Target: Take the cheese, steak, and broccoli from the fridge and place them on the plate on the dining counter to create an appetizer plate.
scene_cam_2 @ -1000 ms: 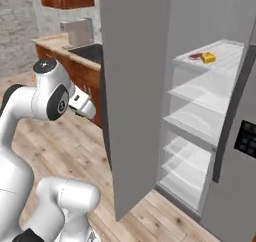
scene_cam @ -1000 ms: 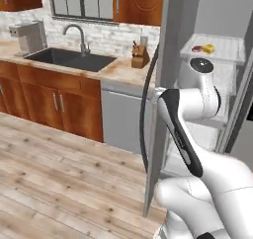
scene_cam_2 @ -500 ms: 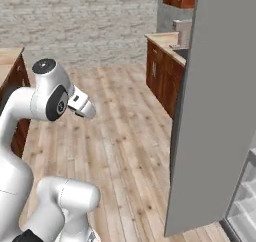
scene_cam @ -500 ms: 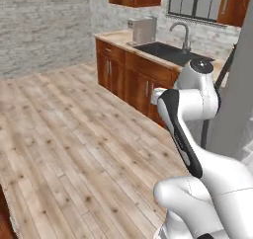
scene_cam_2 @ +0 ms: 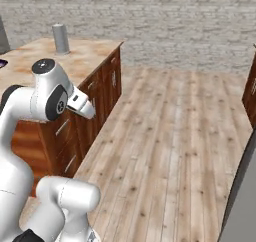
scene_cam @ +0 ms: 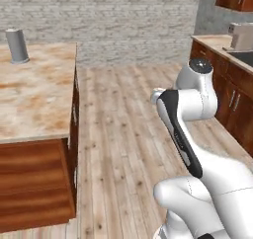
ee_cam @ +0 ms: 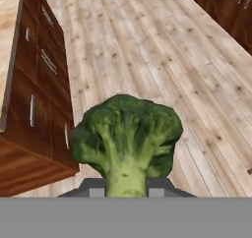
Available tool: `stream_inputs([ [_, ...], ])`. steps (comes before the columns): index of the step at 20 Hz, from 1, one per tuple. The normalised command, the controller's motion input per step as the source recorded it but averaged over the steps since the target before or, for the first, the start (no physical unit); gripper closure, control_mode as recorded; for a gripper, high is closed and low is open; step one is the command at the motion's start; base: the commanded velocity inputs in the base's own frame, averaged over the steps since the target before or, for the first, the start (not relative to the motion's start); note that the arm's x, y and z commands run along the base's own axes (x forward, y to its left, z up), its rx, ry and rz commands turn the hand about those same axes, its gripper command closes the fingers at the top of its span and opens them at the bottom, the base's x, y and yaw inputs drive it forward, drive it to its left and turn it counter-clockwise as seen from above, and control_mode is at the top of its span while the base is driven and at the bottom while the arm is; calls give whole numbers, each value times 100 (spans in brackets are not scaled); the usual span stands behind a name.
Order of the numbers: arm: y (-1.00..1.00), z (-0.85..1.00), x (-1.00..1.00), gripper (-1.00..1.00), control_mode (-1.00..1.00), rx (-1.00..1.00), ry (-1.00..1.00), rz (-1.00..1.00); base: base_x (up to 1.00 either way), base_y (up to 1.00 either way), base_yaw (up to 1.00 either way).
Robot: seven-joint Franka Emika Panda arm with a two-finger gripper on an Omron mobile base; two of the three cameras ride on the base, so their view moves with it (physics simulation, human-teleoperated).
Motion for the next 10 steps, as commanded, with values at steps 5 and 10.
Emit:
stream_inputs([
  [5,0,0,0,100,100,0,0,0,1,10,49],
  [10,0,0,0,100,100,0,0,0,20,88,1],
])
